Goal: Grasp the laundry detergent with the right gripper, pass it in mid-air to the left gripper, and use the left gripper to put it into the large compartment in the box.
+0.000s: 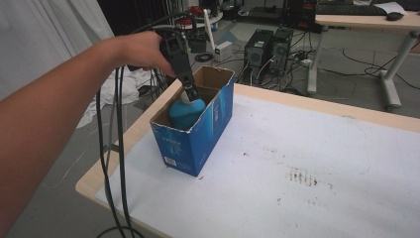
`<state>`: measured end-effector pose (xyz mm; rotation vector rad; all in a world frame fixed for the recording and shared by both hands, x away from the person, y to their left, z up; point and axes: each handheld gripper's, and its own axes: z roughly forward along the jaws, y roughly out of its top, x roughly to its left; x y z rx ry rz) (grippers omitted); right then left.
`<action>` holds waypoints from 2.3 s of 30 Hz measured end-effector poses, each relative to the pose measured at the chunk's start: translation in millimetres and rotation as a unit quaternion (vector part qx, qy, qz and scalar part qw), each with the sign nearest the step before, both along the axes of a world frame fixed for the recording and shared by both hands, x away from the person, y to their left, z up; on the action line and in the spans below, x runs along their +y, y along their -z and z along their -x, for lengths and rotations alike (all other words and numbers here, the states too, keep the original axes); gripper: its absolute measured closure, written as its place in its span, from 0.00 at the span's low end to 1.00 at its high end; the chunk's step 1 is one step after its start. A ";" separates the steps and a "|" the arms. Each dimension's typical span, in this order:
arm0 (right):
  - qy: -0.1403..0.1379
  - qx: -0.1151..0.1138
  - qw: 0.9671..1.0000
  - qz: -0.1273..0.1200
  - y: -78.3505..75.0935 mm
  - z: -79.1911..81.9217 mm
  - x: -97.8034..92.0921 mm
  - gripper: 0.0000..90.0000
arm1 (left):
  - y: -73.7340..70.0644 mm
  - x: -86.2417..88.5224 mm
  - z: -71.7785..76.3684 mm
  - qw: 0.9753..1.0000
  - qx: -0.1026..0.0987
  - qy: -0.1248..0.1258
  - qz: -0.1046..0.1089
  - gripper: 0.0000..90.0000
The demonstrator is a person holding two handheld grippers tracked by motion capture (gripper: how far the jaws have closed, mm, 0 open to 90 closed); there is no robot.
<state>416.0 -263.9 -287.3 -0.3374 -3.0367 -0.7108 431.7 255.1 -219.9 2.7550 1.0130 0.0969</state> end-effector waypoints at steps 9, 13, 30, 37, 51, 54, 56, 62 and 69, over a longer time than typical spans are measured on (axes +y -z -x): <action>0.000 -0.002 1.000 -0.007 -1.1 4.5 -2.0 0.01 | -26.6 -16.5 6.7 0.999 -0.030 0.011 0.010 0.27; 0.000 -0.002 1.000 -0.006 -0.4 6.1 -1.2 0.01 | -34.9 -27.5 7.4 0.999 -0.036 0.010 0.025 0.27; 0.000 -0.009 1.000 -0.028 -7.9 10.2 -2.6 0.01 | -28.5 -72.3 3.3 0.998 -0.020 0.045 0.048 0.22; -0.003 -0.012 1.000 -0.027 -8.3 12.1 -1.3 0.01 | -23.9 -88.7 2.0 0.996 -0.011 0.067 0.055 0.06; -0.006 -0.017 0.999 -0.032 -8.8 12.5 1.4 0.01 | -19.7 -114.9 2.1 0.992 -0.030 0.117 0.032 0.03; -0.005 -0.018 0.999 -0.033 -8.7 11.7 1.3 0.01 | -15.9 -125.4 0.6 0.993 -0.033 0.112 0.025 0.03; -0.003 -0.018 0.999 -0.034 -8.7 11.2 1.1 0.01 | -14.1 -132.2 0.0 0.992 -0.030 0.119 0.026 0.03; -0.001 -0.018 0.999 -0.031 -8.4 11.9 2.8 0.01 | -8.9 -161.5 -2.1 0.990 -0.023 0.134 0.035 0.03; -0.002 -0.018 0.999 -0.028 -8.2 12.3 3.5 0.01 | 1.3 -194.8 -6.4 0.987 -0.012 0.158 0.033 0.03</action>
